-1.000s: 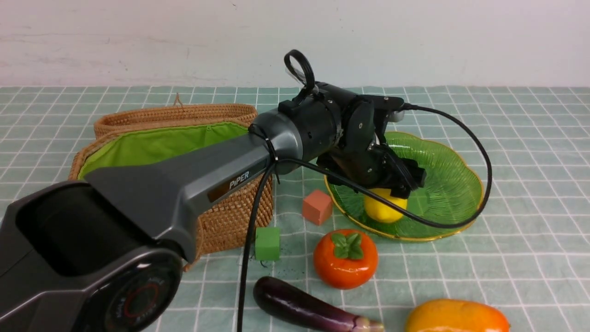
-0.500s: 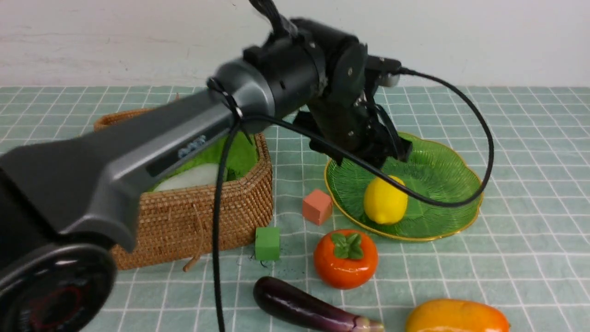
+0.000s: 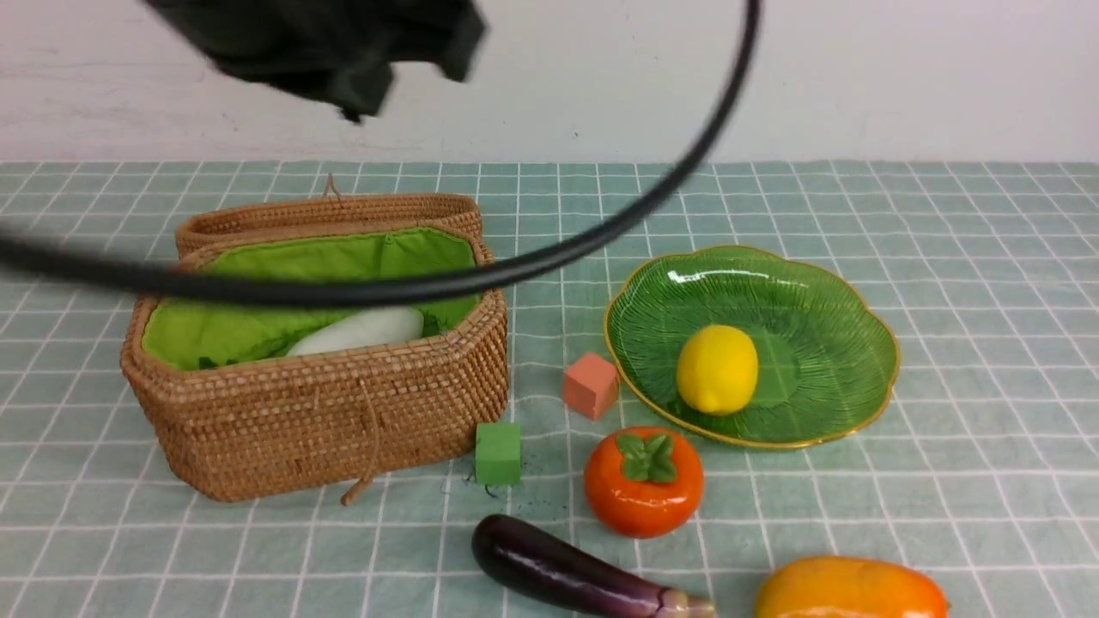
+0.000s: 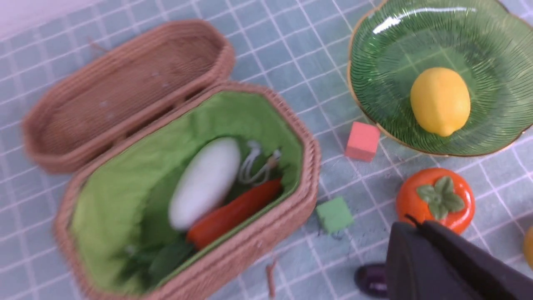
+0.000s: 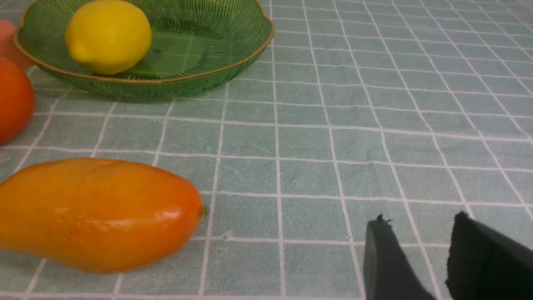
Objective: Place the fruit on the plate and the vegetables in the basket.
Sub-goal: Use the right arm to grab a mango and put it into the right plate
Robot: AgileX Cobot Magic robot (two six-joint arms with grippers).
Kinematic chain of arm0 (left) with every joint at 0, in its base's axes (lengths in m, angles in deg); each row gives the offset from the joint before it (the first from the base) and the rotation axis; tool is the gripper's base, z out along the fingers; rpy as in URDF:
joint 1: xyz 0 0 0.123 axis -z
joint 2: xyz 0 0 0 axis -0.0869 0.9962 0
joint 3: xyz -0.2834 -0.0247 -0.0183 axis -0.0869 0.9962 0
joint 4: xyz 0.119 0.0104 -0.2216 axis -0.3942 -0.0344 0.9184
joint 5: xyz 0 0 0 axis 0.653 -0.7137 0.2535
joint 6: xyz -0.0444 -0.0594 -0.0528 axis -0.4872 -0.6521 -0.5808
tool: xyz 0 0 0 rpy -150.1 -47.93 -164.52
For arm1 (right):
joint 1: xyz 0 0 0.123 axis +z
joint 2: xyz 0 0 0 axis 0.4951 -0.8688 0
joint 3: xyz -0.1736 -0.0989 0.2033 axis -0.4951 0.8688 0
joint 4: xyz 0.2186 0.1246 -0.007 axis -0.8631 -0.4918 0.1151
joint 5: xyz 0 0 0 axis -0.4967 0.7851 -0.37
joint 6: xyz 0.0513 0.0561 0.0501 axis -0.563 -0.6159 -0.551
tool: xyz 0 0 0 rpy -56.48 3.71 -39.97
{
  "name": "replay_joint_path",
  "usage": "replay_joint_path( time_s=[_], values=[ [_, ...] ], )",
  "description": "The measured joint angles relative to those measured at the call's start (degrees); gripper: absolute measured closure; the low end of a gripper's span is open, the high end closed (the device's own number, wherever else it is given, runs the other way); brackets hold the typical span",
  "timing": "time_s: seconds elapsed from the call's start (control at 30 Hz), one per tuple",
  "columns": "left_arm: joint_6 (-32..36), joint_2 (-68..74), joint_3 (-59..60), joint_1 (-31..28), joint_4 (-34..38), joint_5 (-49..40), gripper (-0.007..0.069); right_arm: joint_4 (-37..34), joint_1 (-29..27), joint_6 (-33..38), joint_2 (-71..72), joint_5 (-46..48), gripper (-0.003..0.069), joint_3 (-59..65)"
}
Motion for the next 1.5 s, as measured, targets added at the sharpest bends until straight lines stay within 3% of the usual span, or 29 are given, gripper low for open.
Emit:
replay_joint_path(
  time_s=[0.07,0.23,0.27,0.3,0.47,0.7,1.17,1.5],
  values=[
    [-1.5,-5.4,4.5,0.0,-0.1,0.0,0.0638,0.0,0.0,0.0,0.0,0.0,0.0417,0.0],
    [-10.1,-29.9,29.4,0.0,1.7,2.5,0.0638,0.0,0.0,0.0,0.0,0.0,0.0417,0.0],
    [-10.4,-30.8,29.4,0.0,1.8,2.9,0.0638,0.0,0.0,0.0,0.0,0.0,0.0417,0.0],
    [-12.9,-39.1,39.5,0.0,2.9,6.8,0.0638,0.0,0.0,0.0,0.0,0.0,0.0417,0.0],
    [-14.9,-52.2,56.3,0.0,7.7,6.9,0.0638,0.0,0.0,0.0,0.0,0.0,0.0417,0.0],
    [-10.5,-54.2,60.0,0.0,12.0,9.0,0.0638,0.0,0.0,0.0,0.0,0.0,0.0417,0.0],
    [-10.2,-54.1,60.2,0.0,11.0,10.6,0.0638,0.0,0.0,0.0,0.0,0.0,0.0417,0.0],
    [-10.2,-54.1,60.8,0.0,2.6,14.4,0.0638,0.0,0.0,0.0,0.0,0.0,0.0417,0.0]
  ],
)
